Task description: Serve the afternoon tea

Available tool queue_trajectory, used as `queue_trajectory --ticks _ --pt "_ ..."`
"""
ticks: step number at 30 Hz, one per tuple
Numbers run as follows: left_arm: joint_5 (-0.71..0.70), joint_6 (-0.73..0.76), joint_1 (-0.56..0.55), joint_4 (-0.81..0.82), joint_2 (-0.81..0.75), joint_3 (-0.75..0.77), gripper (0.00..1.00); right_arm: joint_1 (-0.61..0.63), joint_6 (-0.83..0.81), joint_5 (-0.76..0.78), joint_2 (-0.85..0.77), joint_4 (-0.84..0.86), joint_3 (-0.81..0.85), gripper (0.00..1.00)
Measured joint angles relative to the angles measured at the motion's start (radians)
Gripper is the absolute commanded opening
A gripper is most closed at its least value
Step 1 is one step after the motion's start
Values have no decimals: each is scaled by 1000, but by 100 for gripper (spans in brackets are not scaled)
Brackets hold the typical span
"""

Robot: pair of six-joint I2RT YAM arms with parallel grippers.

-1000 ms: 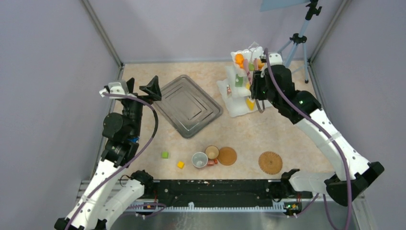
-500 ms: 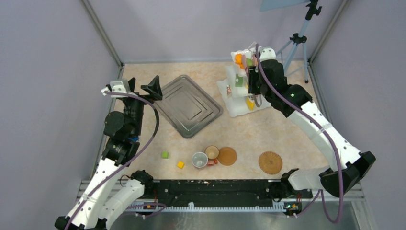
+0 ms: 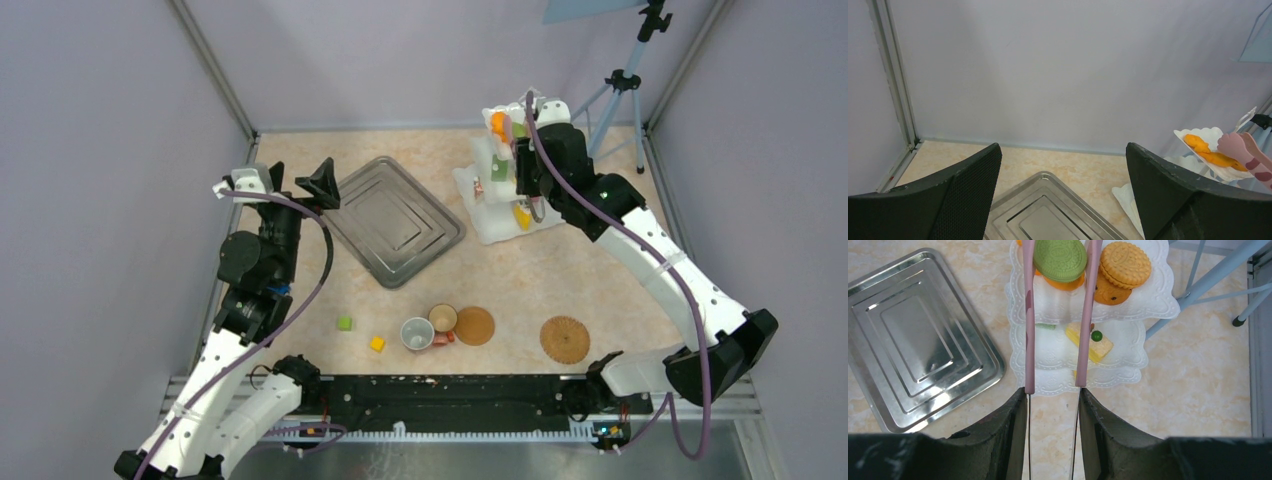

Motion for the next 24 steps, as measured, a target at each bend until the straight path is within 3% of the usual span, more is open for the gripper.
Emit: queue_trajectory --ticks 24 --pt "7 0 0 0 0 0 99 0 -1 0 2 0 0 44"
